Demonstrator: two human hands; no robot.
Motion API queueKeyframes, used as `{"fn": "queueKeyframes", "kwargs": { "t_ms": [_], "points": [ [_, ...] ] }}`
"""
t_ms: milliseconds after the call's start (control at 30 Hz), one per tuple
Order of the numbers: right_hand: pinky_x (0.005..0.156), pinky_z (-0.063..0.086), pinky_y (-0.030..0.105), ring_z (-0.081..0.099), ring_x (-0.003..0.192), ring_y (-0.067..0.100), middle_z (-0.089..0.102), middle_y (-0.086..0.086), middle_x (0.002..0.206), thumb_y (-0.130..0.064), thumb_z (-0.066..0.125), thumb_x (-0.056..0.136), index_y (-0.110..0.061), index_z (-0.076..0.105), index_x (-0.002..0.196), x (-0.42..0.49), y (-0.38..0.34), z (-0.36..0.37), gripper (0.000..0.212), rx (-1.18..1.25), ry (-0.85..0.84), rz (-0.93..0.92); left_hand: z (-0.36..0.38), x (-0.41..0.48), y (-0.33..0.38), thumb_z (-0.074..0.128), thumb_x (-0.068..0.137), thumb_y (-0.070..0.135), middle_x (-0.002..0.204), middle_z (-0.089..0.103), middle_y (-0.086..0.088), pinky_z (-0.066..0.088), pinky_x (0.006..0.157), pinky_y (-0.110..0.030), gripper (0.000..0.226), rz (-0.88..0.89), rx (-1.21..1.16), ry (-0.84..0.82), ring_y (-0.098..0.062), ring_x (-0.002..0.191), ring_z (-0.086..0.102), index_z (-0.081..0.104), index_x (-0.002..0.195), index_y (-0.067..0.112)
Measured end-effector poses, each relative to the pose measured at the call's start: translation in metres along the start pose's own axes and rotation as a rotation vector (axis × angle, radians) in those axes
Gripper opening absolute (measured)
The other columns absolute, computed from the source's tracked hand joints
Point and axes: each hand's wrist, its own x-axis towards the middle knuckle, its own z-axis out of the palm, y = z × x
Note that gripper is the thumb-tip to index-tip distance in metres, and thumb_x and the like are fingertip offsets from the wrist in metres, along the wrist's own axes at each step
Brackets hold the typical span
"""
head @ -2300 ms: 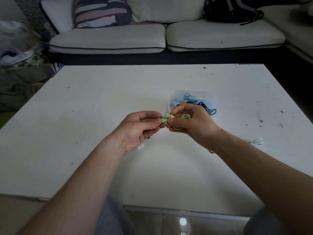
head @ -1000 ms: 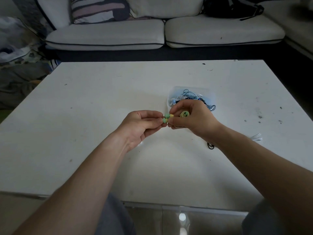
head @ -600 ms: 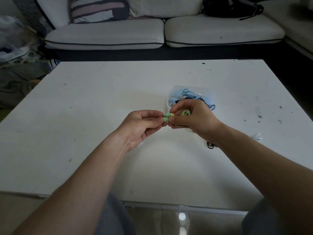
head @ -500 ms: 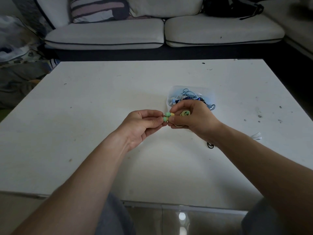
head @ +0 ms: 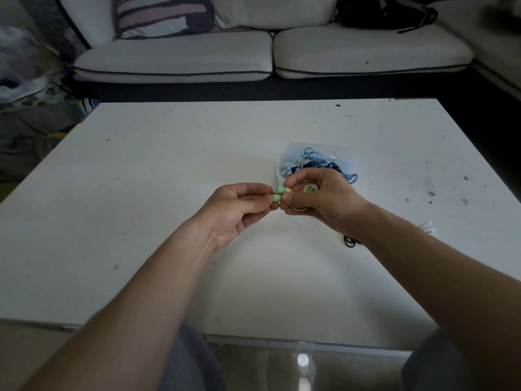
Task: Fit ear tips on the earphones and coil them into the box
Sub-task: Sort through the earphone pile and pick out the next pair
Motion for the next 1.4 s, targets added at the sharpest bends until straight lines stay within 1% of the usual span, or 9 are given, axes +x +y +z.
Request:
{"fn": "queueKeyframes", "kwargs": {
  "t_ms": [200,300,433,600,867,1033,1133,1300,1400],
  "points": [
    [0.073,0.06,0.031,0.071,0.075,0.025,0.071,0.016,0.083,0.008,0.069,0.084,-0.004,0.065,0.091,0.002,0.001,0.001,0.014,0.118,0.003,0.075,0.001,0.001,-0.001,0.064,0.085,-0.011,0.083,0.076,-0.011,0.057,0.065,-0.019,0.016,0.016,-0.019,0.026,-0.019,0.078,0.075,0.067,0.091,0.004],
    [0.073,0.06,0.032,0.072,0.077,0.027,0.07,0.012,0.076,0.008,0.072,0.081,-0.002,0.065,0.09,0.001,0.0,0.001,0.015,0.025,0.022,0.034,0.001,0.001,-0.001,0.065,0.084,-0.011,0.082,0.076,-0.012,0.057,0.064,-0.019,0.016,0.023,0.006,0.036,-0.019,0.076,0.075,0.067,0.09,0.004],
    [0.075,0.061,0.035,0.072,0.075,0.028,0.07,0.006,0.073,0.008,0.074,0.08,-0.002,0.065,0.091,0.0,0.0,0.001,0.017,-0.078,0.046,-0.024,0.002,0.002,-0.002,0.065,0.083,-0.011,0.081,0.076,-0.011,0.057,0.065,-0.019,0.016,0.027,0.031,0.04,-0.02,0.075,0.075,0.066,0.089,0.003],
    [0.074,0.06,0.032,0.072,0.074,0.024,0.068,0.01,0.075,0.009,0.07,0.083,-0.004,0.064,0.089,0.0,-0.002,-0.001,0.016,0.046,0.004,0.036,0.002,0.002,-0.001,0.064,0.085,-0.01,0.081,0.076,-0.009,0.057,0.065,-0.019,0.016,0.028,-0.002,0.019,-0.018,0.076,0.075,0.066,0.09,0.005],
    [0.074,0.06,0.032,0.072,0.075,0.026,0.071,0.012,0.081,0.009,0.07,0.082,-0.004,0.066,0.09,0.002,-0.001,0.0,0.016,0.093,-0.001,0.033,0.0,0.007,-0.003,0.064,0.086,-0.008,0.085,0.075,-0.009,0.057,0.068,-0.02,0.017,0.043,-0.002,-0.01,-0.018,0.078,0.074,0.067,0.092,0.007],
    [0.076,0.06,0.032,0.072,0.078,0.024,0.071,0.015,0.088,0.006,0.07,0.082,-0.005,0.069,0.091,0.003,0.001,-0.002,0.014,0.119,-0.013,0.058,0.001,0.009,-0.005,0.06,0.089,-0.009,0.092,0.074,-0.01,0.058,0.075,-0.022,0.021,0.051,0.009,-0.074,-0.019,0.084,0.072,0.067,0.103,0.006],
    [0.075,0.06,0.031,0.072,0.077,0.023,0.071,0.015,0.088,0.005,0.07,0.083,-0.005,0.071,0.092,0.003,0.001,-0.002,0.014,0.115,0.0,0.061,0.0,0.01,-0.006,0.061,0.09,-0.009,0.096,0.073,-0.011,0.057,0.075,-0.023,0.025,0.092,0.066,-0.079,-0.021,0.086,0.072,0.066,0.11,0.005],
    [0.073,0.06,0.031,0.072,0.076,0.024,0.07,0.012,0.086,0.006,0.074,0.081,-0.002,0.07,0.096,0.002,0.002,0.0,0.017,0.048,0.088,0.07,0.003,0.009,-0.01,0.062,0.092,-0.004,0.097,0.074,-0.014,0.056,0.076,-0.026,0.022,0.2,0.255,-0.022,-0.023,0.086,0.072,0.069,0.108,0.009],
    [0.072,0.059,0.031,0.072,0.075,0.023,0.069,0.009,0.079,0.005,0.077,0.08,-0.002,0.07,0.097,0.0,0.002,-0.001,0.02,-0.007,0.134,0.071,0.008,0.008,-0.014,0.07,0.089,0.004,0.1,0.072,-0.017,0.057,0.08,-0.03,0.022,0.235,0.295,-0.022,-0.026,0.087,0.073,0.071,0.109,0.014]
  ]
}}
